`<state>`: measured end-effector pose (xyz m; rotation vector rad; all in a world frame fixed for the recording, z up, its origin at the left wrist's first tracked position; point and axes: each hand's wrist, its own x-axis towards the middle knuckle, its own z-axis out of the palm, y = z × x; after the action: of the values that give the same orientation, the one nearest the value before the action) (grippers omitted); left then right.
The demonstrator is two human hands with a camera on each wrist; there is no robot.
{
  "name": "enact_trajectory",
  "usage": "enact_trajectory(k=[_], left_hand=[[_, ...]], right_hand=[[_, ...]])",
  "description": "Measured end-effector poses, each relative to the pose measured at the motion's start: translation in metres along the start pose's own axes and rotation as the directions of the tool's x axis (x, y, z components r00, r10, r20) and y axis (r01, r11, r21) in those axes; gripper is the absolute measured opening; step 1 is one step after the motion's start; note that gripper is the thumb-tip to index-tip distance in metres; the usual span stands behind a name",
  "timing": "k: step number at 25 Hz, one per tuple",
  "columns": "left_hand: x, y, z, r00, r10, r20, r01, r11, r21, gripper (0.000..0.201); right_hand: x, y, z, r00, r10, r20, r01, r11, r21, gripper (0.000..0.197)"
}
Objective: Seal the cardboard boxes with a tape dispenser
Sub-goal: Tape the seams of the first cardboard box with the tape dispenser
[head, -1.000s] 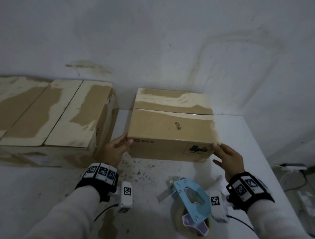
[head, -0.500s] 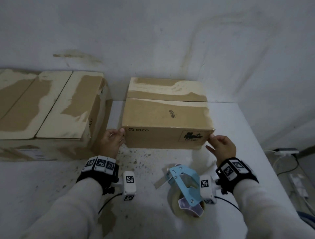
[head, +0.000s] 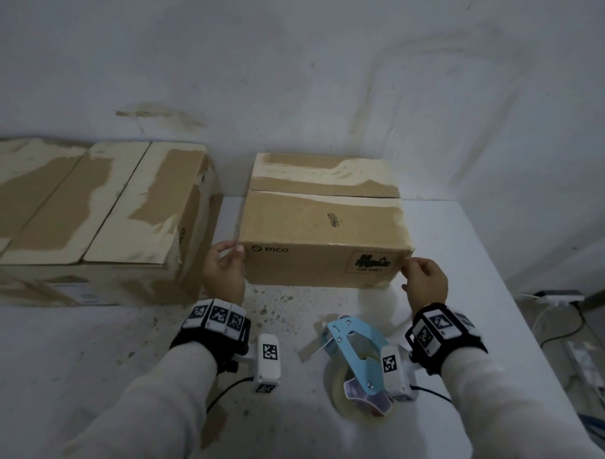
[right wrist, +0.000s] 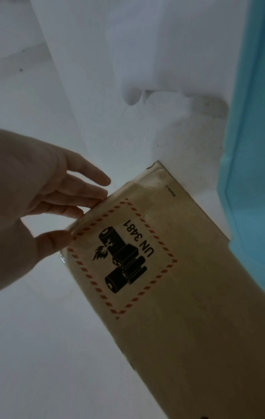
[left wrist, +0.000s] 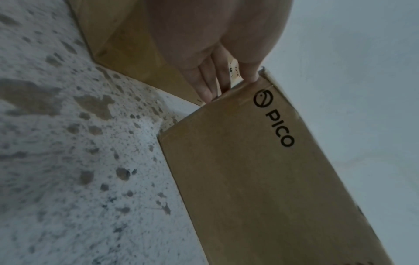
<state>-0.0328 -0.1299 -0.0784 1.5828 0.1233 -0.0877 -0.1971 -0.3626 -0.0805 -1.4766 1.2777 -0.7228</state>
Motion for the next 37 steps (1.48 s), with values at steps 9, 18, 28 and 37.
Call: enact_trajectory(k=[9,18,28,37], left_hand=[[-0.005,0.010,0.013,1.000,-0.002,0.021,-0.001,0.982,0.186,0.042],[0.018,0.022,0.026,0.989,-0.058,0.139,0.012,0.950,0.311,0.046],[0.014,0.030,0.023,0.980,-0.030,0.195,-0.035,0.946,0.322,0.048],[0.001,0.017,0.016,0.999,0.036,0.011,-0.037,0.983,0.180,0.027]], right_hand=[[-0.003,-0.013,0.002,0.999,-0.039,-0.032,0.034,0.989,-0.144,0.059],[-0.005,-0.020,0.008,0.996,0.010,-0.090,-0.021,0.992,-0.121,0.051],[-0.011,-0.034,0.007,0.990,-0.140,-0.034,0.131,0.973,-0.193,0.043],[-0.005,-0.031,0.006,0.997,-0.072,-0.005,0.072,0.997,0.005,0.024]])
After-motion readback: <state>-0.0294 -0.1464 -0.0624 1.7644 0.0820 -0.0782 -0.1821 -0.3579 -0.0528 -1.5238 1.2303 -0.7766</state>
